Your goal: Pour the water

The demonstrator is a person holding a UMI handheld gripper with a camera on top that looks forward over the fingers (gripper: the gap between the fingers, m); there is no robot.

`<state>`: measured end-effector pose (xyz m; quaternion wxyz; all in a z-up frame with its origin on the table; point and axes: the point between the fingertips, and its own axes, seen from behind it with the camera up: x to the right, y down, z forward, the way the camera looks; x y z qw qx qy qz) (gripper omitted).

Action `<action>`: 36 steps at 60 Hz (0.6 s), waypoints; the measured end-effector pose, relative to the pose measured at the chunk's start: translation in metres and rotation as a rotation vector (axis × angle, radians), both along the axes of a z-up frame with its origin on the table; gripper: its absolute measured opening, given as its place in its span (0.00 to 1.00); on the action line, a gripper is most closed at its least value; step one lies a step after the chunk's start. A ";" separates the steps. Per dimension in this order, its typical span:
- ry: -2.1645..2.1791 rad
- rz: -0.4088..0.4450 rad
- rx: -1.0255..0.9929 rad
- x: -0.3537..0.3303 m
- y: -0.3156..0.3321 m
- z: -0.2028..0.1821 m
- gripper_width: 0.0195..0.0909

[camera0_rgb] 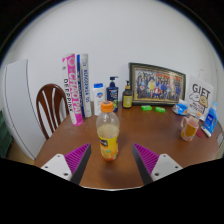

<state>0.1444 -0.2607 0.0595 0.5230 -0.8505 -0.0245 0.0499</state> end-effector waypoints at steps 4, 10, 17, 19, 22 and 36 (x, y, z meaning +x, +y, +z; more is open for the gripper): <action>0.012 -0.008 0.018 -0.012 0.026 -0.010 0.93; 0.022 -0.041 0.043 -0.016 0.060 -0.031 0.90; 0.040 -0.075 0.042 -0.013 0.084 -0.050 0.78; 0.047 -0.071 0.045 -0.017 0.090 -0.052 0.68; 0.039 -0.067 0.064 -0.018 0.097 -0.055 0.52; 0.016 -0.019 0.078 -0.025 0.102 -0.049 0.13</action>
